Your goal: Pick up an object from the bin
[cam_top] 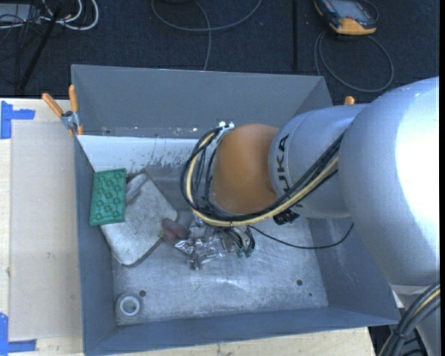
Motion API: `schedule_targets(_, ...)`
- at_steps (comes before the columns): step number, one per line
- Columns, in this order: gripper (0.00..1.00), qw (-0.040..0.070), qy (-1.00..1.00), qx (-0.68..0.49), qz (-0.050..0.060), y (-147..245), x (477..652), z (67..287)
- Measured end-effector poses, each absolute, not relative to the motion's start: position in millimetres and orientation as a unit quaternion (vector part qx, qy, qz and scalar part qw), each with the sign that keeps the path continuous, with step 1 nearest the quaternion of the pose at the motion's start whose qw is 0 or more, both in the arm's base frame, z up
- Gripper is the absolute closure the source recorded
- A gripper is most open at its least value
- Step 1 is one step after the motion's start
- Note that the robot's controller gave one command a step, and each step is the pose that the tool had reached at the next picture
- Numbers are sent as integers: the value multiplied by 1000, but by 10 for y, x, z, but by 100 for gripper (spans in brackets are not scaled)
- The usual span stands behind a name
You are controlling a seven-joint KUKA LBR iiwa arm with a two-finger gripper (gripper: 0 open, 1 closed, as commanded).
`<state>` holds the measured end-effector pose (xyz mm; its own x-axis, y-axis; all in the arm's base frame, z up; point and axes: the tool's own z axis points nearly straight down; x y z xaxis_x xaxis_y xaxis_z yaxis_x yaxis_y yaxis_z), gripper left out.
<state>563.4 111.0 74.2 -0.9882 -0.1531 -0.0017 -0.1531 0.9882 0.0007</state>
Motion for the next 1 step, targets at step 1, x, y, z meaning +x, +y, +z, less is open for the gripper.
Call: schedule_targets(1, 100, 5, 997, -73, 0, 766, 5906, 2229)
